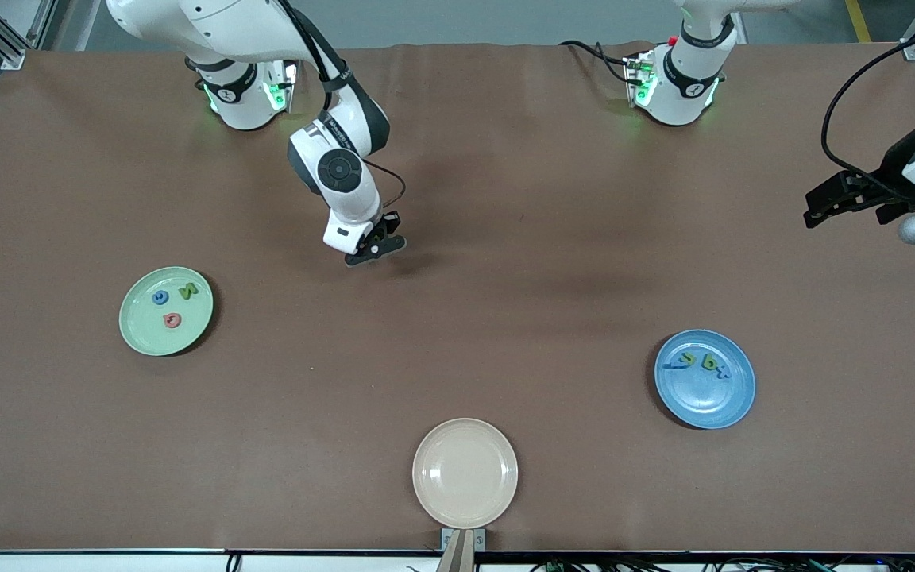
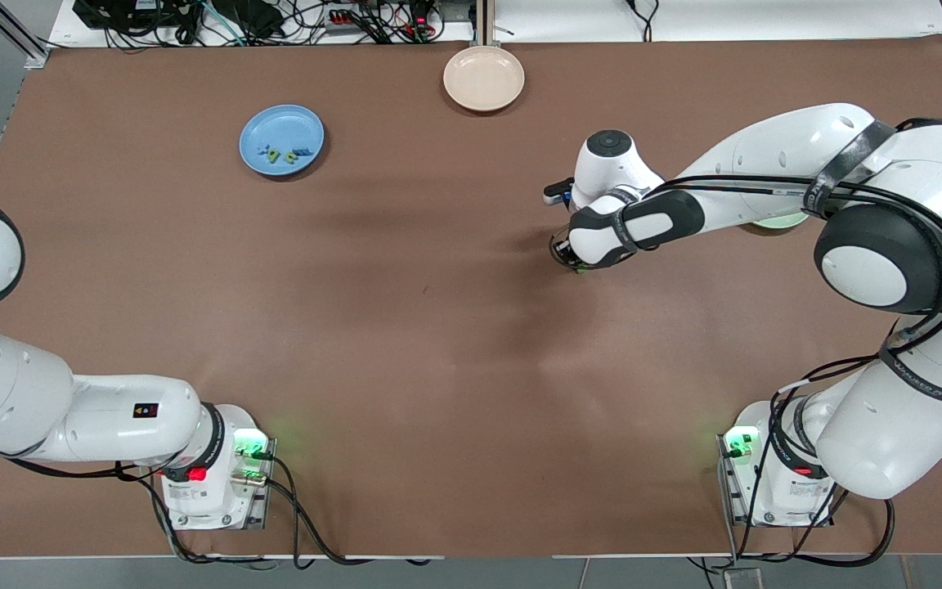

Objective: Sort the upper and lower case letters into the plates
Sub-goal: 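Carry the B to the green plate and release it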

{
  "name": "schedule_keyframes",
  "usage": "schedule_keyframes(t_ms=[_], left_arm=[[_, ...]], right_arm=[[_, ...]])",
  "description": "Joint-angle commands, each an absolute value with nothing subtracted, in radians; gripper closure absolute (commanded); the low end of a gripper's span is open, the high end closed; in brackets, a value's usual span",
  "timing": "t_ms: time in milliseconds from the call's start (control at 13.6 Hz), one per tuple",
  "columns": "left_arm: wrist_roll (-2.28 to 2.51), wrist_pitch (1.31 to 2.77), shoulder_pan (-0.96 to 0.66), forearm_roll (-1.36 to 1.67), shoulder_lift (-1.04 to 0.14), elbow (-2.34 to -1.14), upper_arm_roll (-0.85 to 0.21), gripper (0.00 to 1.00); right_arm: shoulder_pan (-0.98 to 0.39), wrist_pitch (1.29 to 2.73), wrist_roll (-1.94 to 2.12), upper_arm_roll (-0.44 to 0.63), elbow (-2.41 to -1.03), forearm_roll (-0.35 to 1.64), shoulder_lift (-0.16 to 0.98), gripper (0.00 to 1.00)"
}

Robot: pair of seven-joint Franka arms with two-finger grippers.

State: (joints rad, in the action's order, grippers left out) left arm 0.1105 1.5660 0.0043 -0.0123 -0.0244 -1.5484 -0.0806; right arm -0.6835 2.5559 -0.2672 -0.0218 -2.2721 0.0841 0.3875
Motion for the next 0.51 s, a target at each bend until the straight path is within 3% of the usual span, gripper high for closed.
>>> schedule_keyframes(t_ms=[0,147,441], left_arm=[[0.094,1.577,0.008,0.002,-0.002,-1.565,-0.08,0.0],[0.094,1.577,0.006,0.003,-0.002,-1.565,-0.08,0.0],[0.094,1.569,0.008,0.002,-0.002,-1.568,-0.078,0.0]], right_arm=[[-0.689,2.541,-0.336,-0.028,-2.298,0.101,0.353,0.95],[-0.66,2.391,-0.336,-0.017,-2.292,0.101,0.24,0.95],[-0.406,2.099,-0.072,-0.017,-2.29,0.092,-0.004,0.95]])
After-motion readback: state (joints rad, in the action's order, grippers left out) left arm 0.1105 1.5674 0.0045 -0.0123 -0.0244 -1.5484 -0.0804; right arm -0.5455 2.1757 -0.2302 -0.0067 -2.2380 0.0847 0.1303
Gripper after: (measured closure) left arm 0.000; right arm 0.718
